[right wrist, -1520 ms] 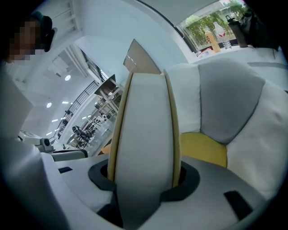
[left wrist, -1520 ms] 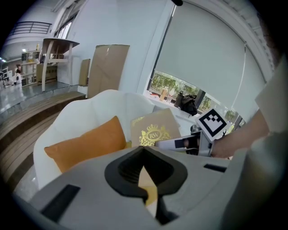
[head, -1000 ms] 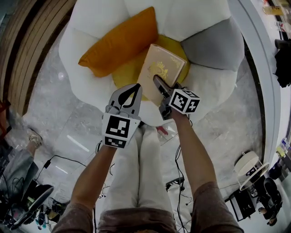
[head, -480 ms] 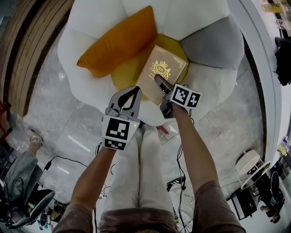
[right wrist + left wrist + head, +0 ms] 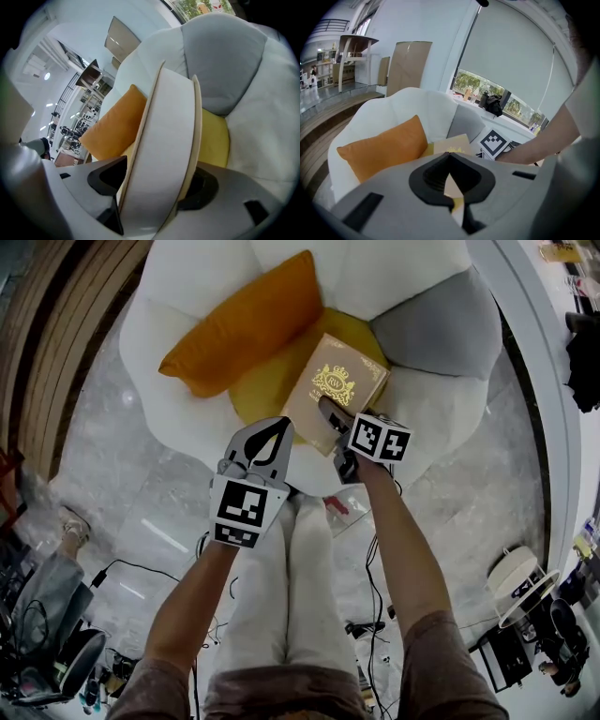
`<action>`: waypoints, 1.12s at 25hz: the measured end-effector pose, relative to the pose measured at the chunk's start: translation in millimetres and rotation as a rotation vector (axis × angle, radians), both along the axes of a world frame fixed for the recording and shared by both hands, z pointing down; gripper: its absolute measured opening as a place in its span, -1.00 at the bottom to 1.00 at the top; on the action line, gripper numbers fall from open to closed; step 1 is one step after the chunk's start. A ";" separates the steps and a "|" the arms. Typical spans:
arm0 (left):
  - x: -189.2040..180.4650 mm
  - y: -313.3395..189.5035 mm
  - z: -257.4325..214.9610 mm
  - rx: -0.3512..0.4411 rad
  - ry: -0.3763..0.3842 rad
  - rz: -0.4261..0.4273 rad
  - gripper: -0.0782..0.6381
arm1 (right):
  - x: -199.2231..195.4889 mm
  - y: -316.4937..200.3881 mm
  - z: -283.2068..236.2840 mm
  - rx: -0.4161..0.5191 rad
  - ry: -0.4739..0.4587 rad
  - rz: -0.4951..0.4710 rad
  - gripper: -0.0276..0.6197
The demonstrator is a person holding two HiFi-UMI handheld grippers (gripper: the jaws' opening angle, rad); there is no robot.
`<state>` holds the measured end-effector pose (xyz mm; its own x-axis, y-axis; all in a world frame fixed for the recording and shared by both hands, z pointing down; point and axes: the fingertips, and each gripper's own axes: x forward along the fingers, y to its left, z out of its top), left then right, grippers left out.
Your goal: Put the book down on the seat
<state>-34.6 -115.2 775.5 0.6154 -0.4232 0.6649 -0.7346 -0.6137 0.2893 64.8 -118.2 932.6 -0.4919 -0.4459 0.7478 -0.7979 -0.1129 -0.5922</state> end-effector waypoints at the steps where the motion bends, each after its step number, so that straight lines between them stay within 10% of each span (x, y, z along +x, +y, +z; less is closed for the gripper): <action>1: 0.5 0.6 -1.3 -0.001 0.000 0.001 -0.77 | 1.9 0.7 -0.6 0.002 0.020 -0.012 0.06; 14: 4.9 1.7 -15.3 0.000 0.007 0.006 -0.77 | 37.3 34.2 6.8 -0.040 0.208 -0.073 0.41; 28: 9.2 5.1 -45.9 0.015 0.012 0.012 -0.77 | 25.4 30.9 -49.0 0.040 0.133 -0.091 0.35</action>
<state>-25.4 -110.1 729.6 0.6284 -0.4257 0.6511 -0.7239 -0.6264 0.2891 90.2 -87.3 883.6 -0.4297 -0.4344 0.7916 -0.8753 -0.0149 -0.4833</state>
